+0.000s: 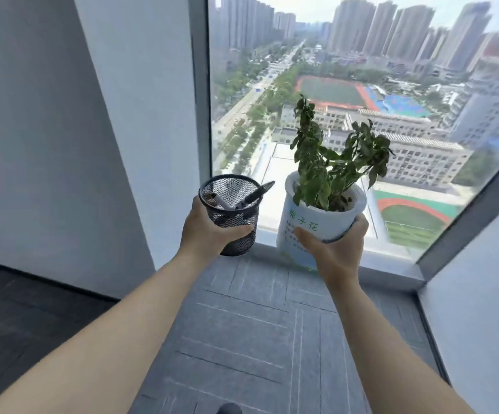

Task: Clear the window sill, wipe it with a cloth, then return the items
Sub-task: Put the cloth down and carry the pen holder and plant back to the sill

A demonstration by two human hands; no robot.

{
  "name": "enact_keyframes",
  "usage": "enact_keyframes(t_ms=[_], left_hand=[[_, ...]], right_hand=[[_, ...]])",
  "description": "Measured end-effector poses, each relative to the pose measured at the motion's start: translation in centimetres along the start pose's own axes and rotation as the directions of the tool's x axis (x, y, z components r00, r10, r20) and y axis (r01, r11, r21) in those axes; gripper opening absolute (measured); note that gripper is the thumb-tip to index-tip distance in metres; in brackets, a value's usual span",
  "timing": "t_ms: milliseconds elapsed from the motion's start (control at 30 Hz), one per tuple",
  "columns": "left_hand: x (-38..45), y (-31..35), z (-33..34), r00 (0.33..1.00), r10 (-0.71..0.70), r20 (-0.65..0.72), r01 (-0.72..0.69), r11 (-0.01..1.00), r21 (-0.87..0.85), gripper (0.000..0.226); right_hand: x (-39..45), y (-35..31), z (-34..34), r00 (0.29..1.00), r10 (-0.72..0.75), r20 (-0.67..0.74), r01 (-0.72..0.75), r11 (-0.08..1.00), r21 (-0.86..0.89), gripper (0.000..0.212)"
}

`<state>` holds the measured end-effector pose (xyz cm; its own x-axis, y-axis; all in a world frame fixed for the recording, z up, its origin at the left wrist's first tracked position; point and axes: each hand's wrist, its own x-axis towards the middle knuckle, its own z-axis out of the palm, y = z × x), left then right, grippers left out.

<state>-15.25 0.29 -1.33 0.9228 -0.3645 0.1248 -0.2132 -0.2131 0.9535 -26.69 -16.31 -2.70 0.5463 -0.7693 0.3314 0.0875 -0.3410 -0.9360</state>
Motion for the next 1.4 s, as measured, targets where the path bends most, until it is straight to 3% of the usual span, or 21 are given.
enact_keyframes(t_ms=[133, 367, 533, 767, 1033, 1400], left_hand=[[8.5, -0.8, 6.5, 0.998, 0.029, 0.063, -0.031, 0.999, 0.027, 0.087], [21.5, -3.6, 15.6, 0.992, -0.017, 0.126, 0.01, 0.998, 0.062, 0.08], [27.3, -7.1, 21.2, 0.987, -0.055, 0.153, 0.049, 0.998, 0.046, 0.098], [35.7, -14.8, 31.2, 0.984, -0.147, 0.1, 0.136, 0.985, 0.11, 0.089], [42.7, -26.9, 42.9, 0.972, -0.214, 0.101, 0.208, 0.976, 0.068, 0.086], [46.7, -51.5, 54.5, 0.969, -0.214, 0.124, 0.203, 0.975, 0.094, 0.08]], right_hand=[[7.7, 4.3, -0.5, 0.997, -0.026, -0.078, 0.024, 0.999, -0.024, 0.094], [19.8, 11.7, 0.3, 0.989, 0.045, -0.142, -0.052, 0.997, -0.051, 0.082], [25.7, 18.3, 0.5, 0.984, 0.097, -0.153, -0.108, 0.992, -0.067, 0.082], [34.9, 30.7, 1.1, 0.981, 0.169, -0.096, -0.174, 0.984, -0.048, 0.09], [40.4, 48.2, 1.3, 0.969, 0.22, -0.11, -0.226, 0.973, -0.046, 0.102], [40.1, 75.5, 6.4, 0.972, 0.189, -0.138, -0.198, 0.979, -0.05, 0.103]])
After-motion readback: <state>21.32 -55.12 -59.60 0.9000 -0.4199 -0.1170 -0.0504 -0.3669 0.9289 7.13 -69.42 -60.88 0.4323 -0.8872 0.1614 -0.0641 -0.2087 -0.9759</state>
